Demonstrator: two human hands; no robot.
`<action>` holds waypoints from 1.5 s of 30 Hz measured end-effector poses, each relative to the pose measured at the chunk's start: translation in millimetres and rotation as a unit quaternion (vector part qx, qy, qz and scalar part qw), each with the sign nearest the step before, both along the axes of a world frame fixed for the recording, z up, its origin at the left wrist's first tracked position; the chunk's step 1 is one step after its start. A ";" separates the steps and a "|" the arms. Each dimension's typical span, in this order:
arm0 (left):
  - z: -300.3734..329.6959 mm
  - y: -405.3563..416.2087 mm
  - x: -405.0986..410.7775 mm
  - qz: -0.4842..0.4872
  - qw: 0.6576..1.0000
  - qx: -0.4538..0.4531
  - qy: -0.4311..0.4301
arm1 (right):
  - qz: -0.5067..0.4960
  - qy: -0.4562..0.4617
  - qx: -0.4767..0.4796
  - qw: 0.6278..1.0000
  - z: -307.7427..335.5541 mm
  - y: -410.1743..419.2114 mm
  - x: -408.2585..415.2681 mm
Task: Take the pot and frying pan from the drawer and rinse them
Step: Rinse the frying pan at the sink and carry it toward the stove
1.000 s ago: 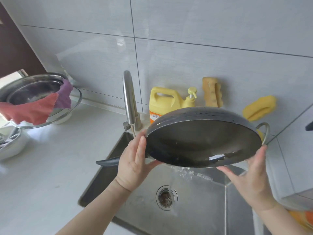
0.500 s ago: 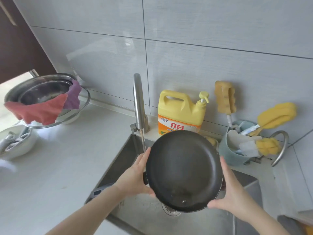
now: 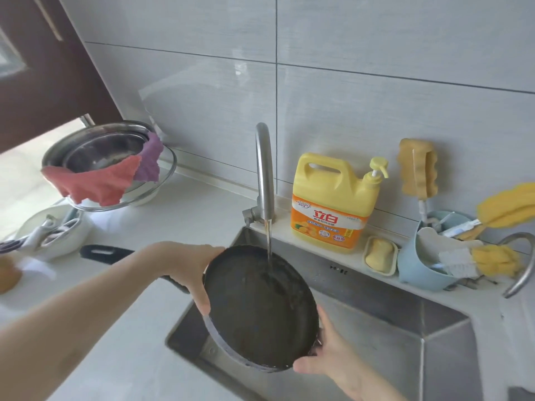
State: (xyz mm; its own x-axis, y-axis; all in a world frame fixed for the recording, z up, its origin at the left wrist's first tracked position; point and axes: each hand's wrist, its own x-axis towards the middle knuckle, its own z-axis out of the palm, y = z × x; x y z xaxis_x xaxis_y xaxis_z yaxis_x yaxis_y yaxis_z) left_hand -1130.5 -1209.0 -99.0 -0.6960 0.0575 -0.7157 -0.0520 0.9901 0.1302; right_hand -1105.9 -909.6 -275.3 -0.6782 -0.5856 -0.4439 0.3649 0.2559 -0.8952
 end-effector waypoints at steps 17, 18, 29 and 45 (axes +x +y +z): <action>-117.2 30.5 46.4 0.171 0.878 0.418 0.158 | 0.113 0.250 0.267 0.924 135.3 69.3 -87.9; -115.5 30.2 45.3 0.157 0.879 0.433 0.119 | 0.115 0.237 0.260 0.929 136.4 71.6 -88.2; -47.5 -17.2 3.5 0.021 0.988 0.127 0.090 | -0.049 0.047 0.098 0.993 11.5 26.2 -7.7; -125.3 53.7 15.6 0.090 0.906 0.244 0.334 | -0.042 0.253 0.244 0.935 67.3 95.8 -67.9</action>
